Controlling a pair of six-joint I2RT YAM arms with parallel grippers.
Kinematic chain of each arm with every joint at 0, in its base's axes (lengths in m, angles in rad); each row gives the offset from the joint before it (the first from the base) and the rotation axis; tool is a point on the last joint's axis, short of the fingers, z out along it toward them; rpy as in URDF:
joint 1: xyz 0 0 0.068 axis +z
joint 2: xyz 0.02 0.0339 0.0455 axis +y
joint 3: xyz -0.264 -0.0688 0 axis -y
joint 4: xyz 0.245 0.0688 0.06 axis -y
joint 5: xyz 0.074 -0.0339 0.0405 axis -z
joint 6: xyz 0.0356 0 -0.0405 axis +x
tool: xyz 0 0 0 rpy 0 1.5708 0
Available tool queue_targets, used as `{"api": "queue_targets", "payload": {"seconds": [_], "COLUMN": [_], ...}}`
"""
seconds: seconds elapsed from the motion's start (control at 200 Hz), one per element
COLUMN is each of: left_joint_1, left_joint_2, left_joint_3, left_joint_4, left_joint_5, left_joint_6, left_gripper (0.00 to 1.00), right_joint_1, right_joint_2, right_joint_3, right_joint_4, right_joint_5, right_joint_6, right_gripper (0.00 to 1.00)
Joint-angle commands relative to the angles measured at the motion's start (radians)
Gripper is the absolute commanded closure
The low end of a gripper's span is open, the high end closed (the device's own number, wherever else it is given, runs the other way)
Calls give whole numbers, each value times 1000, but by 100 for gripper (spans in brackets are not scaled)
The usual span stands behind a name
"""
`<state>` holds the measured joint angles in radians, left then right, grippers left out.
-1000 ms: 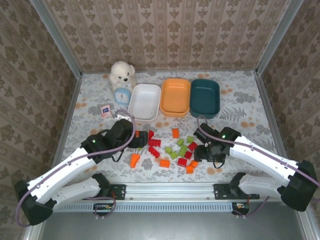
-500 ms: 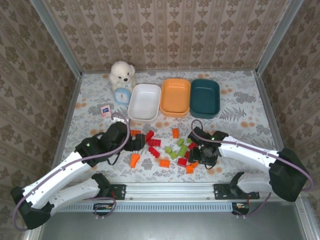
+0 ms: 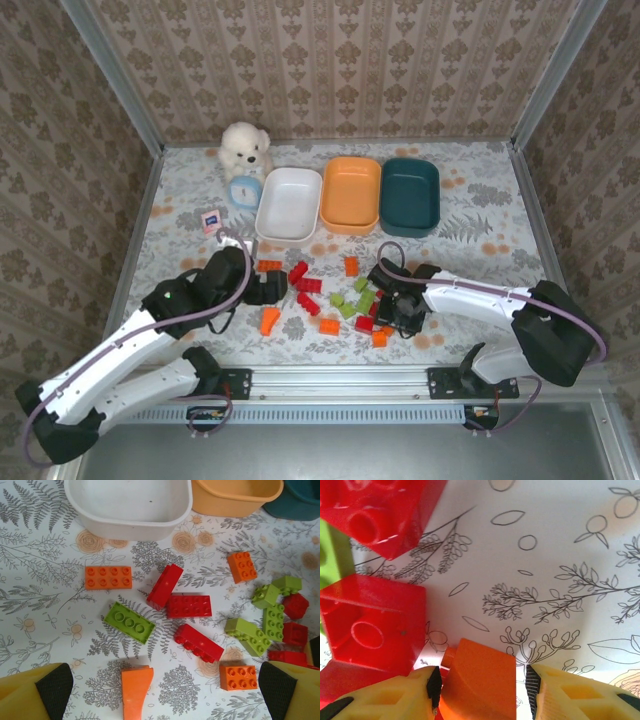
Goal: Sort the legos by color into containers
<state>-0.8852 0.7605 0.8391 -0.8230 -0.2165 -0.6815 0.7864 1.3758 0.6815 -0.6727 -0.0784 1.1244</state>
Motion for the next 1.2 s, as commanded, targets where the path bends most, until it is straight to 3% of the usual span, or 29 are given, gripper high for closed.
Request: {"api": "queue_targets", "payload": {"seconds": [0.0, 0.09, 0.24, 0.52, 0.8, 0.925, 1.005, 1.195], "left_joint_1": [-5, -3, -4, 27, 35, 36, 56, 245], "left_joint_2": [-37, -51, -90, -136, -84, 14, 82, 268], "left_joint_3": [-13, -23, -64, -107, -91, -34, 13, 133], "left_joint_4": [4, 10, 95, 145, 226, 285, 330, 420], "left_joint_5": [22, 39, 158, 236, 288, 313, 324, 478], "left_joint_6": [2, 2, 39, 46, 72, 100, 98, 34], "left_gripper": [0, 0, 0, 0, 0, 0, 0, 0], "right_joint_1": [7, 10, 22, 23, 7, -67, -183, -411], "right_joint_2": [6, 8, 65, 61, -94, -97, -53, 249], "right_joint_3": [-32, -37, -24, -1, 210, 400, 527, 829], "right_joint_4": [22, 42, 52, 33, -261, -382, -372, -262], "right_joint_5": [32, 32, 45, 82, 230, 305, 301, 242], "right_joint_6": [95, 126, 149, 133, 18, -113, -222, -408], "right_gripper": [49, 50, 53, 71, 74, 74, 73, 73]}}
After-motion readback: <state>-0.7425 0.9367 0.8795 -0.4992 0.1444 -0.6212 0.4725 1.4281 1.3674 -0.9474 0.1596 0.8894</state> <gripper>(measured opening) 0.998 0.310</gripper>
